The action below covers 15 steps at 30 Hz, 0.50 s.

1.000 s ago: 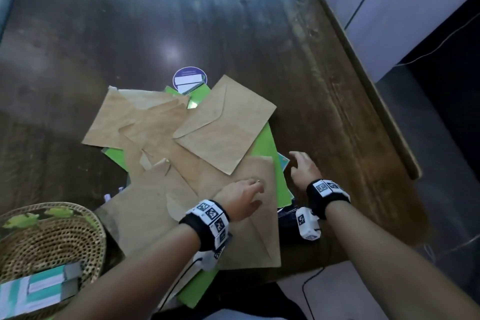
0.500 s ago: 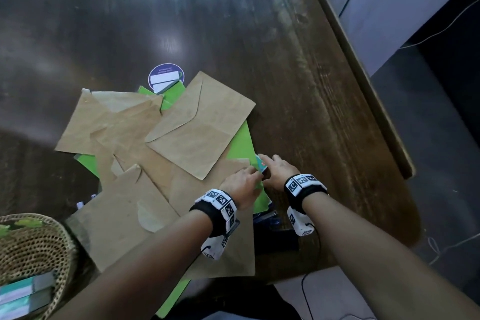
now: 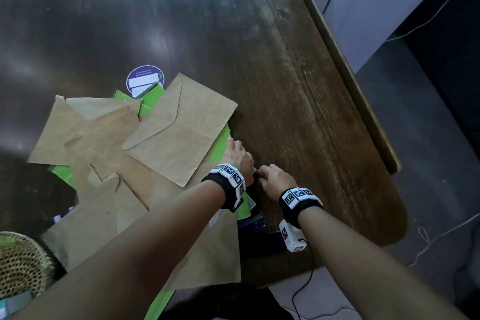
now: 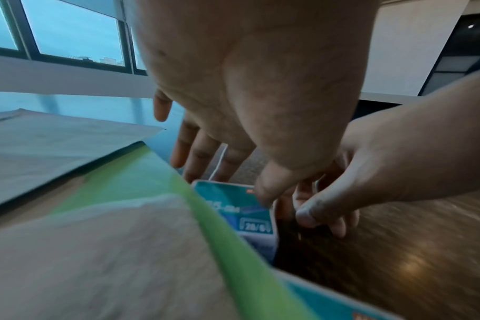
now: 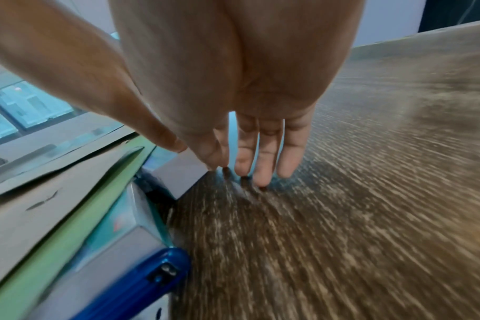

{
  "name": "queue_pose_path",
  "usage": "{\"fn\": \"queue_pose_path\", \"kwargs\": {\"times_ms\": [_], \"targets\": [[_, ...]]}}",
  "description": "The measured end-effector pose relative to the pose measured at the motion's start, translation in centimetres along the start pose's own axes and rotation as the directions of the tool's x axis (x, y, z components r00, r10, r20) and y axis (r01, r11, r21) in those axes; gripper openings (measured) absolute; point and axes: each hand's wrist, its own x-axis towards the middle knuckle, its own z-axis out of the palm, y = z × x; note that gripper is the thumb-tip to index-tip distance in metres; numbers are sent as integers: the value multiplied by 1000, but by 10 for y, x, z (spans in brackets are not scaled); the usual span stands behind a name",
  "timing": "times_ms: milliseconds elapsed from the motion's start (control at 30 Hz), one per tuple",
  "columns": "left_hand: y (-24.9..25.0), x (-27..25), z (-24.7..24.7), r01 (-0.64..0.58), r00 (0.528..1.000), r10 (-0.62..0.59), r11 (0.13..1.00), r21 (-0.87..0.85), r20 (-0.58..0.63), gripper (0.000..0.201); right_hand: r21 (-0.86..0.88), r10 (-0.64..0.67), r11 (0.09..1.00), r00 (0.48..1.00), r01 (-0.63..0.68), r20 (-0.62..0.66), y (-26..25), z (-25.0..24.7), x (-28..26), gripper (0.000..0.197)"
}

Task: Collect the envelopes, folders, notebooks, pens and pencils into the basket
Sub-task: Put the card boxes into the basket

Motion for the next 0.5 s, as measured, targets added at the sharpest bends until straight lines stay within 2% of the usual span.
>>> {"fn": "queue_pose_path", "kwargs": {"times_ms": [100,167,267,367,433,500], "targets": [[11,6,-10,-11,997,8,999,45,70,46,67,57,996,998,-58,17,6,-1,-5,28],[10,13,-11,-11,997,12,1000,-7,75,47,134,97,986,995,-101,32,8,-2,-6,31],[8,22,-8,31,999,-22,976,-215,46,45,282,114,952,993,-122,43,9,-1,-8,55],[13,24,-2,111,994,-107,858,-501,38,44,340,145,928,988,-153,48,9,-1,-8,84],[15,22,6,98,995,-69,770,-630,71,46,337,180,924,983,-178,25,13,-1,-7,84],[14,16,13,20,998,25,736,-677,57,55,297,165,943,986,-152,-19,17,0,-7,66]]}}
